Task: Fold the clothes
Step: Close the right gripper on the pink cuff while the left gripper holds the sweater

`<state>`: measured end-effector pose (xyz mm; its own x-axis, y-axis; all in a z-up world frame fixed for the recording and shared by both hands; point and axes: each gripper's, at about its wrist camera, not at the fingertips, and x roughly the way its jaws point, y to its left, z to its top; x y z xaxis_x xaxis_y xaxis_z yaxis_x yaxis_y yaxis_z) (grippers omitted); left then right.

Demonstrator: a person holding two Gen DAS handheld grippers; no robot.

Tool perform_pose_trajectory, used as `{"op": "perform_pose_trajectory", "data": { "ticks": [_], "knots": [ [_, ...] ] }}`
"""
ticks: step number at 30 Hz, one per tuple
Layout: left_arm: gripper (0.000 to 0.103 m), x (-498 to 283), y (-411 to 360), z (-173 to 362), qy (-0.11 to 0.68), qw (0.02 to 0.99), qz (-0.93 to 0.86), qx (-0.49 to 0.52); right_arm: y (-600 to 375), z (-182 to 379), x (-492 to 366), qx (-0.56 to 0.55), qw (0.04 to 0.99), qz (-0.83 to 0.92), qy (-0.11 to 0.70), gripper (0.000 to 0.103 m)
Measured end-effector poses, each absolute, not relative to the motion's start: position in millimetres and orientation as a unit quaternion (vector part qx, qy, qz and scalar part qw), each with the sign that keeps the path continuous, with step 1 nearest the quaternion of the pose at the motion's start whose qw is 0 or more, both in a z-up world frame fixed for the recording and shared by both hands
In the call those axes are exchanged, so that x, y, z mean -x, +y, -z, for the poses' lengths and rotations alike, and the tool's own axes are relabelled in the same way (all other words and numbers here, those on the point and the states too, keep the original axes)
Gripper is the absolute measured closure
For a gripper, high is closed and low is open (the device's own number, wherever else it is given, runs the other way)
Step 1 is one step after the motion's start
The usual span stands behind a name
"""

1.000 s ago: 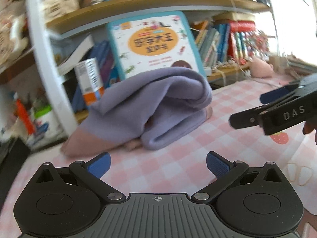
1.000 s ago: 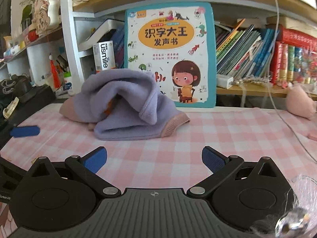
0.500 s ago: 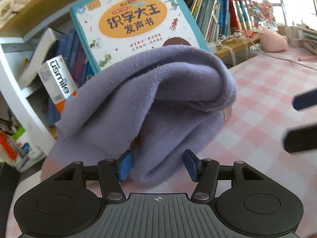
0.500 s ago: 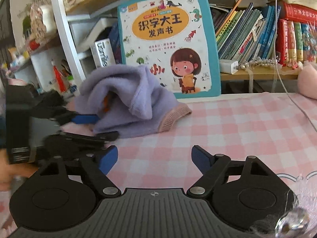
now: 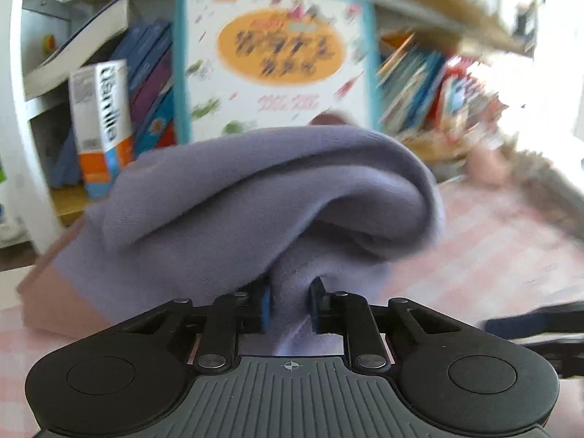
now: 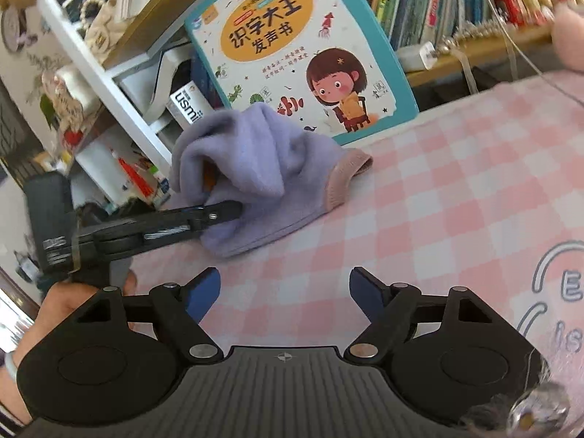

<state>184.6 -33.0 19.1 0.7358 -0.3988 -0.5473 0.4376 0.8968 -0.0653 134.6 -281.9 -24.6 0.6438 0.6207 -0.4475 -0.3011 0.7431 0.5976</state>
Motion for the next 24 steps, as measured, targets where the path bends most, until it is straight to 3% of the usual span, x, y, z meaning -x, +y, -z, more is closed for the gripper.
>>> {"op": "perform_pose_trajectory", "data": {
  "ticks": [7,17,24],
  "knots": [
    [0.087,-135,-42,-73,0.215,0.919,0.33,0.036,-290,30,-138,-0.33,0.829,-0.299,0.338,0.025],
    [0.088,-122,-17,-64,0.217,0.91,0.327,0.134,-299,44,-143,-0.459,0.742,-0.349,0.341,0.025],
    [0.088,-121,13,-62,0.222,0.893,0.33,0.209,-279,39,-138,-0.459,0.714,-0.401,0.344,0.025]
  ]
}}
